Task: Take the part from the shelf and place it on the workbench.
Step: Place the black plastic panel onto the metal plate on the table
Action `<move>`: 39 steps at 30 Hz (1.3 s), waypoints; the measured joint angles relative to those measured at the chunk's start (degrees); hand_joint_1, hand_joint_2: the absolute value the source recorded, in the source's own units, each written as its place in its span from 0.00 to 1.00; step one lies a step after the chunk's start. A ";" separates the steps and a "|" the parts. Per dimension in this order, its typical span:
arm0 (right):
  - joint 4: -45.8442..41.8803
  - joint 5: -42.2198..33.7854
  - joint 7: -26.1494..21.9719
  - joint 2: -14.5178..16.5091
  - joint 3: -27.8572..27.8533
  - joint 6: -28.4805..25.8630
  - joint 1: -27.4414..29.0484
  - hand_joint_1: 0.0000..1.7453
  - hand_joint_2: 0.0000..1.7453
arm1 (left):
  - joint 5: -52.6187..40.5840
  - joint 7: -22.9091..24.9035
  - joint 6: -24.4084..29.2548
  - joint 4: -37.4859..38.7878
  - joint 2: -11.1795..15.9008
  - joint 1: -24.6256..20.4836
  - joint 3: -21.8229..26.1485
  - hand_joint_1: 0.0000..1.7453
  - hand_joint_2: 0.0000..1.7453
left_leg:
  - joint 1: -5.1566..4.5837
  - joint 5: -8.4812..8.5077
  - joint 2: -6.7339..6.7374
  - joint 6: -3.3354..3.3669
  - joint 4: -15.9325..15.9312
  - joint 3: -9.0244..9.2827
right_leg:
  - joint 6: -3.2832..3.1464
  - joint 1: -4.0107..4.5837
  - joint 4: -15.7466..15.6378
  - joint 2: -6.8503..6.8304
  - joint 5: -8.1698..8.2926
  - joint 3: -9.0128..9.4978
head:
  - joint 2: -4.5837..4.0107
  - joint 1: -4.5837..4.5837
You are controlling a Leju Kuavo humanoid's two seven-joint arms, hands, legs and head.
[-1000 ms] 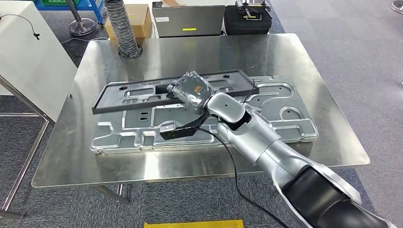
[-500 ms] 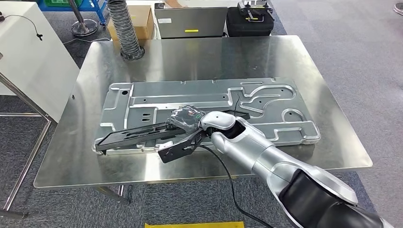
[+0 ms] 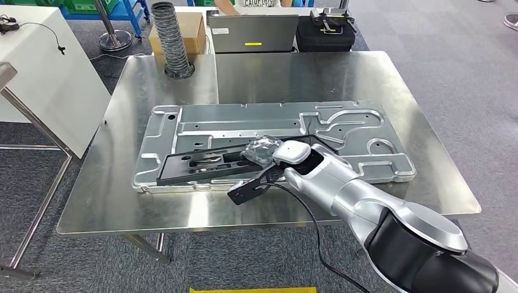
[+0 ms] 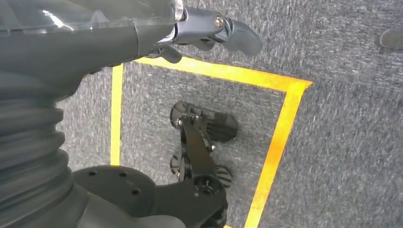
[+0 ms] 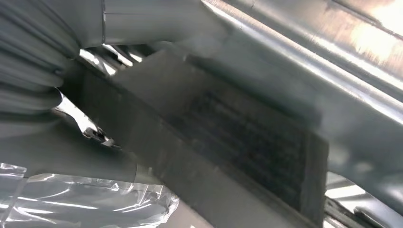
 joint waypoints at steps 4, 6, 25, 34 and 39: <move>0.88 -1.37 0.09 -0.99 0.29 -0.41 -0.05 0.00 0.00 | -0.27 -0.92 0.00 0.00 0.02 -0.05 0.00 0.00 0.00 | -0.08 0.89 0.43 1.45 -0.40 -0.33 | 1.00 -0.38 7.25 0.19 -4.51 -3.28 | -0.01 0.16; 1.04 -2.55 0.07 -1.48 0.33 -0.96 0.09 0.00 0.00 | -0.29 -1.17 0.00 0.00 0.02 -0.05 0.00 0.00 0.00 | -0.28 1.02 0.47 1.66 -0.38 -0.61 | 1.18 -0.37 14.92 0.24 -7.90 -6.76 | -0.01 0.20; -12.52 -30.85 -10.14 -5.19 -20.00 -20.79 8.35 0.00 0.00 | 0.04 -1.23 -0.32 0.00 0.18 0.30 0.05 0.00 0.00 | -0.71 -2.30 0.37 -0.72 11.06 -6.84 | -2.40 0.57 -0.60 0.42 -1.03 1.28 | -0.01 0.17; -34.27 -46.32 -24.51 -8.76 -40.53 -36.72 22.15 0.00 0.00 | 0.80 -2.17 -0.63 0.00 0.17 0.65 0.37 0.00 0.00 | -0.76 1.44 0.11 1.94 -0.34 -1.46 | 0.17 0.54 4.39 0.47 -4.89 -0.45 | -0.01 0.55; -49.75 -46.77 -30.06 -9.83 -51.60 -48.96 32.29 0.00 0.00 | 0.95 -2.69 -0.68 0.00 0.20 0.74 0.69 0.00 0.00 | -0.82 1.22 -0.16 2.34 -0.22 -1.40 | 0.83 0.12 16.70 0.53 -8.89 -6.86 | -0.01 0.78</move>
